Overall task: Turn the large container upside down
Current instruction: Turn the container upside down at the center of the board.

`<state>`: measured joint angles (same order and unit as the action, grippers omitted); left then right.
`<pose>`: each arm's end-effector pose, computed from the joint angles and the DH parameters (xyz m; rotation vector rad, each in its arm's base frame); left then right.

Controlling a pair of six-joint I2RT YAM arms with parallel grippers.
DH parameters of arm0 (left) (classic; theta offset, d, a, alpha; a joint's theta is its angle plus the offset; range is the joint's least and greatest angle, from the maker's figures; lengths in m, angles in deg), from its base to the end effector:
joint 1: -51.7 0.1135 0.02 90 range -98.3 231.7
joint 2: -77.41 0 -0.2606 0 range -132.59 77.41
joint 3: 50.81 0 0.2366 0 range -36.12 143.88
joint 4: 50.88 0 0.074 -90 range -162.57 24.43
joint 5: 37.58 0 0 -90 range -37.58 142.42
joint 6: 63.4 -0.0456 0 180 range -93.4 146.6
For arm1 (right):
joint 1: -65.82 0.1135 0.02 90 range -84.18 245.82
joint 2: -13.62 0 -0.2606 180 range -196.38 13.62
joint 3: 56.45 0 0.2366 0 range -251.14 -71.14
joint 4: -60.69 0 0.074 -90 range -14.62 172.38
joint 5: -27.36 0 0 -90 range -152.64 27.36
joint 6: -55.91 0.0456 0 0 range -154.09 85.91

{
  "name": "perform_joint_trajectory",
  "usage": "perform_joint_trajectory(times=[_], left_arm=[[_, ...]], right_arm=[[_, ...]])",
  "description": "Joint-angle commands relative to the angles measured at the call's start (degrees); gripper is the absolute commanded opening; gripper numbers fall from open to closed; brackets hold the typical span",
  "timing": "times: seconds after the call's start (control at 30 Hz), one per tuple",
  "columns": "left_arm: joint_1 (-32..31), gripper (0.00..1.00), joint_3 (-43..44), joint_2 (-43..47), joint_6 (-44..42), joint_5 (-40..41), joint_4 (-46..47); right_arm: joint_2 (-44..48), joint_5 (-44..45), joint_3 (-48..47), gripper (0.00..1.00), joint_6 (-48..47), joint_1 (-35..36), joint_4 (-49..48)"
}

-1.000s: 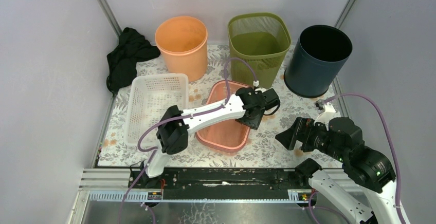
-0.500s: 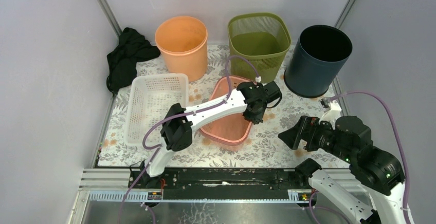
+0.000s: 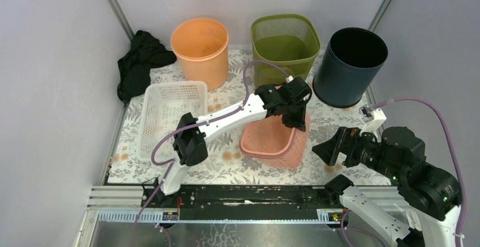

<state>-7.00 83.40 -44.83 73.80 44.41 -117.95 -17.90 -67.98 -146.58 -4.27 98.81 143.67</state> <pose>0.2328 -0.3952 0.2853 0.3381 2.7496 -0.8117 0.0227 0.0198 0.4024 -0.1203 2.0811 0.7830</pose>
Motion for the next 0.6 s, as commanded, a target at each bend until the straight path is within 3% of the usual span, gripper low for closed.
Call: perform_joint_trajectory(times=[0.0, 0.2, 0.57], left_arm=[[-0.12, 0.00, -0.17, 0.62, 5.11, -7.39, 16.12], [0.04, 0.00, -4.65, 3.44, 8.46, -9.51, 24.27], [0.05, 0.00, -23.56, 10.31, 13.79, -9.58, 50.40]], right_arm=[[-1.86, 1.28, -4.33, 0.99, -2.02, 0.14, 1.22], [-2.39, 1.44, -5.90, 0.99, -1.66, 0.14, 1.96], [-3.65, 2.47, -7.42, 0.99, -1.52, 0.14, 3.12]])
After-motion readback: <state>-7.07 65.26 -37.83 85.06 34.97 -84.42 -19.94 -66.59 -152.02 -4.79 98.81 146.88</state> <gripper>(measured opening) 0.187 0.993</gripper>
